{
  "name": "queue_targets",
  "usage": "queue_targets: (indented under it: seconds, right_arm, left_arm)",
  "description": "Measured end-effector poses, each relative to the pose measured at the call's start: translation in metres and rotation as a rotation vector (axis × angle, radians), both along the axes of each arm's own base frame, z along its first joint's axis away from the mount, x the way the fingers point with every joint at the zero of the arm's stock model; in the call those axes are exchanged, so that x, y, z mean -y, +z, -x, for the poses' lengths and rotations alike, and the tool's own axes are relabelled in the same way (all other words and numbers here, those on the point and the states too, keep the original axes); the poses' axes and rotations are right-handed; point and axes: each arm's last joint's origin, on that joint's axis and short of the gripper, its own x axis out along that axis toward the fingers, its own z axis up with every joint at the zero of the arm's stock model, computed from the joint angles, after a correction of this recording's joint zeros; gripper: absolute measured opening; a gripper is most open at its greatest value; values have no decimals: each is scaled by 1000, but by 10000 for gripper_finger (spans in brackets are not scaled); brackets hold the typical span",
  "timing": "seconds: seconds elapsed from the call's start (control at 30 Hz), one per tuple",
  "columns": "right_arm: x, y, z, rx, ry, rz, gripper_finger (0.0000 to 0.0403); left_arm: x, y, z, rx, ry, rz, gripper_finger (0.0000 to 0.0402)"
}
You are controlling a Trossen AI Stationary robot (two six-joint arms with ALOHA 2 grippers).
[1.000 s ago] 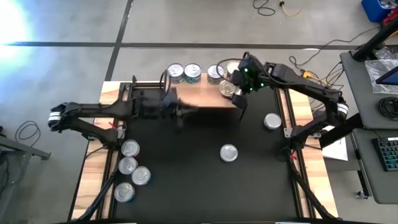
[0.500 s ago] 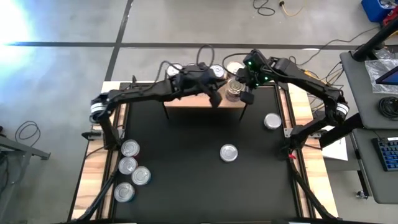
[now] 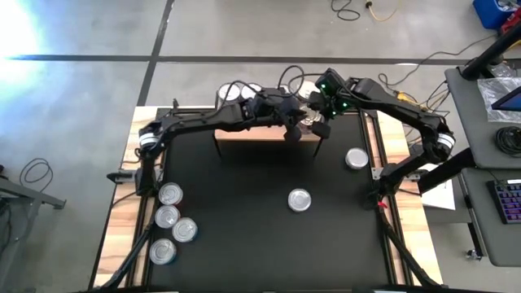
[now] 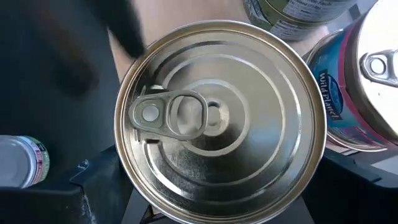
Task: Stack canned seafood by type on shelf
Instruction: Stack the blue-pink tuna can on top of the blue tuna can
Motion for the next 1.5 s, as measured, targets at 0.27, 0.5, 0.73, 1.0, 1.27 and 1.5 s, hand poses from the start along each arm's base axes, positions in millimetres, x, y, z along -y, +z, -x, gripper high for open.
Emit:
queue_targets:
  seconds: [0.27,0.5,0.73,1.0,1.27,1.5]
  right_arm:
    - [-1,-5,-5,-82,-31,88,395]
    - [-5,-4,-7,-12,47,-9,394]
    - [-7,-1,-6,22,69,-39,395]
    - [-10,-1,-2,-2,47,-72,395]
    - [-14,5,5,-11,12,-48,396]
    - [-11,6,7,-72,-5,56,396]
  left_arm:
    - [0,-6,0,-44,-21,9,38]
    - [-3,-7,1,-56,-14,16,39]
    - [-5,-7,2,-55,-9,14,39]
    - [-19,-9,10,-103,22,31,39]
    - [-44,29,43,-30,37,-12,39]
    - [-73,7,47,-62,-70,68,39]
